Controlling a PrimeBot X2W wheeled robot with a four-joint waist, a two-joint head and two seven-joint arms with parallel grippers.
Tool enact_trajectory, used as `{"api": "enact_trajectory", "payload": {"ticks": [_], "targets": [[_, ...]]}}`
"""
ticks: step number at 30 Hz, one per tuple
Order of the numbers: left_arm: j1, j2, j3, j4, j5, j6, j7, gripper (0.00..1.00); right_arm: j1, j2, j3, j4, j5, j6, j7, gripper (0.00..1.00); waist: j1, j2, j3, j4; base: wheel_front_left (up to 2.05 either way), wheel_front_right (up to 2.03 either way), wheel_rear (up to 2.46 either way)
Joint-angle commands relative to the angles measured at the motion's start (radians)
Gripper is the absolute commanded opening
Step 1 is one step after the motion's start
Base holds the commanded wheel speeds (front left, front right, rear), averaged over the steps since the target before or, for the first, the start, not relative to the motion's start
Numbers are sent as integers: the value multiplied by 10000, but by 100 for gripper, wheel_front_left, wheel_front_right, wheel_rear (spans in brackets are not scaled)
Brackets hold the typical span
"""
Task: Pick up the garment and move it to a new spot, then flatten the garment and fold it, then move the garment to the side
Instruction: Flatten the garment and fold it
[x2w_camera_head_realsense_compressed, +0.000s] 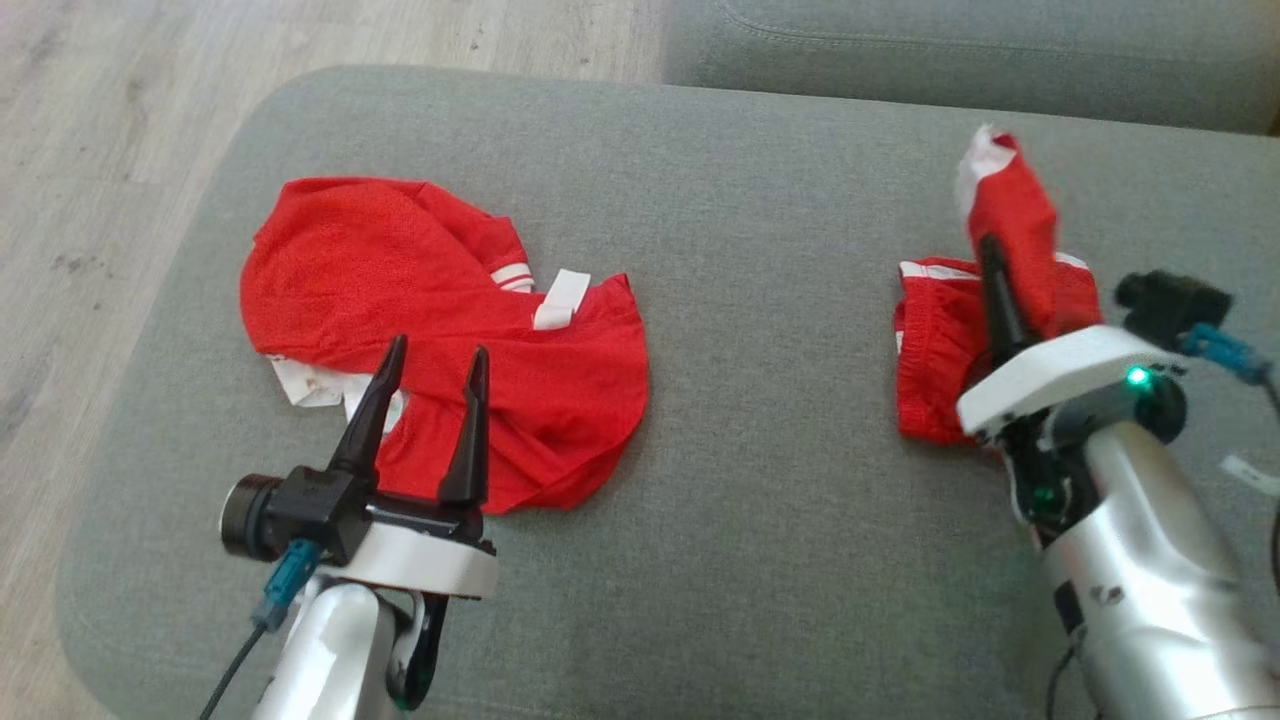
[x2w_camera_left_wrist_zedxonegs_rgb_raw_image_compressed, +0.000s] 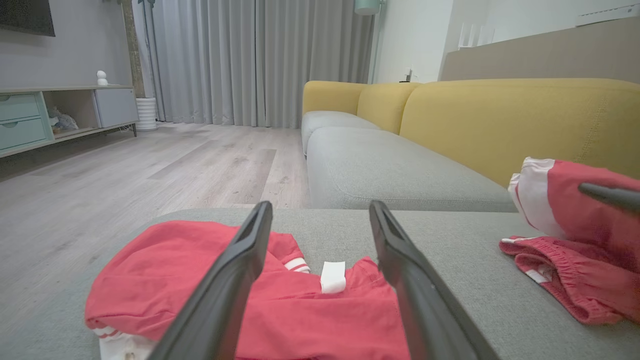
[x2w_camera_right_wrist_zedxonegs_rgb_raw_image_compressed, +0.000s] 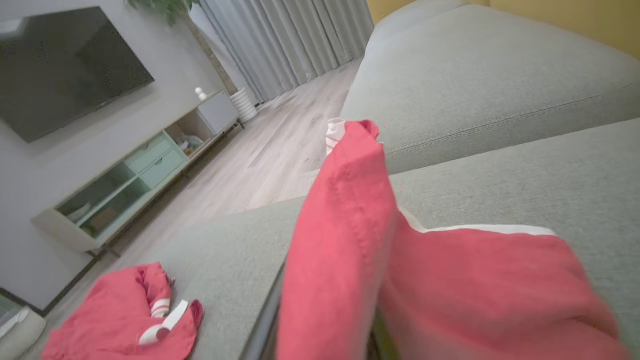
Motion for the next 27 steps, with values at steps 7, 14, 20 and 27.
{"api": "enact_trajectory", "payload": {"ticks": [7,14,20,27], "targets": [[-149,79,279,-179,-24,-48,-53,100,-84,-422,2192,692,-1819,-7,-417,100,1,0,-97,8,0,0,0],[-33,64,143,-8,-34,-62,-53,100,-75,-255,2597,1353,-2878,-7,-1262,100,1,0,-409,-403,0,0,0],[83,57,149,-62,-53,-12,-53,100,442,-99,1711,705,-3007,-7,-1599,100,1,0,-736,-1015,0,0,0],[331,24,330,-367,-252,106,-53,100,1778,404,-513,-1377,-3460,-7,-1651,100,1,0,-862,-1756,0,0,0]]}}
